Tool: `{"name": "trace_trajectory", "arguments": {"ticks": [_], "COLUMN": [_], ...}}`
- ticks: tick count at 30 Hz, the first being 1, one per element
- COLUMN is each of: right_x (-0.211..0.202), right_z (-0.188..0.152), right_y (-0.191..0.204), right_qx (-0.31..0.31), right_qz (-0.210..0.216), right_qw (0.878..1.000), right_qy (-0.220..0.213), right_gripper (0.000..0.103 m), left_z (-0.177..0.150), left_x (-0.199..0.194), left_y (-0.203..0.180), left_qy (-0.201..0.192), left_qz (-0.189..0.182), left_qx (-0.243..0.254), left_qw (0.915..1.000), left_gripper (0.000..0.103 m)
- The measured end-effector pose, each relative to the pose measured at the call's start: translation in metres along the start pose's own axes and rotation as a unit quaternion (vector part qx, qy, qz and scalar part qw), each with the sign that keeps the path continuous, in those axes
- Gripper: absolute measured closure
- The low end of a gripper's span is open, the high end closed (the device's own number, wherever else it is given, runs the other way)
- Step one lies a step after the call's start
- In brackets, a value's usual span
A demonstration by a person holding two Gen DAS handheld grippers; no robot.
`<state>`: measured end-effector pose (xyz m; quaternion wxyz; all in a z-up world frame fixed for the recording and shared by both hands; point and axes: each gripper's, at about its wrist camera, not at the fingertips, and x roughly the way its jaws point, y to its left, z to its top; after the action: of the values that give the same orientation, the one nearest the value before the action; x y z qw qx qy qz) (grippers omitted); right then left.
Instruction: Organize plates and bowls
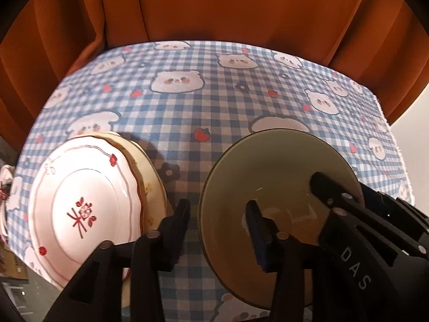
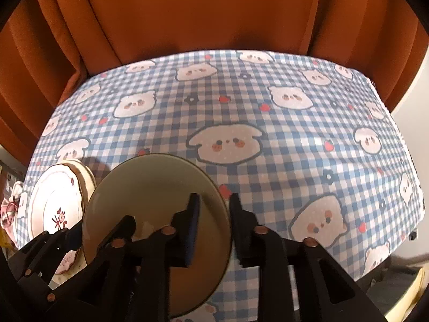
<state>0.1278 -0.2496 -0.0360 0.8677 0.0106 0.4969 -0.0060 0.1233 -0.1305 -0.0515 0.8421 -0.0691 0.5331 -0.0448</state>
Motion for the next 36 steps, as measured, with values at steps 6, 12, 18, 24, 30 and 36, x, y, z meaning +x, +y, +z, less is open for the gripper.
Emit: {"name": "trace_trajectory", "arguments": {"ticks": [6, 12, 18, 24, 30, 36], "right_x": [0.003, 0.005, 0.014, 0.026, 0.034, 0.043], "right_z": [0.001, -0.001, -0.004, -0.003, -0.001, 0.000], "right_y": [0.006, 0.008, 0.006, 0.001, -0.011, -0.022], "right_qx": [0.031, 0.062, 0.082, 0.100, 0.104, 0.109], "right_qz": [-0.030, -0.059, -0.065, -0.047, -0.012, 0.058], "right_qw": [0.999, 0.996, 0.993, 0.992, 0.992, 0.990], "right_qy": [0.018, 0.037, 0.059, 0.069, 0.075, 0.074], "right_gripper": [0.043, 0.042, 0.042, 0.042, 0.043, 0.043], "left_z": [0.005, 0.009, 0.007, 0.009, 0.011, 0.010], "left_x": [0.011, 0.025, 0.033, 0.034, 0.034, 0.033], "left_y": [0.006, 0.008, 0.005, 0.003, -0.002, -0.009], "left_qy": [0.029, 0.064, 0.083, 0.086, 0.084, 0.075], "left_qz": [-0.051, -0.096, -0.113, -0.104, -0.076, -0.039], "left_qx": [0.013, 0.027, 0.041, 0.042, 0.038, 0.024], "left_qw": [0.9982, 0.9929, 0.9893, 0.9900, 0.9928, 0.9961], "left_gripper": [0.050, 0.055, 0.057, 0.056, 0.054, 0.051]}}
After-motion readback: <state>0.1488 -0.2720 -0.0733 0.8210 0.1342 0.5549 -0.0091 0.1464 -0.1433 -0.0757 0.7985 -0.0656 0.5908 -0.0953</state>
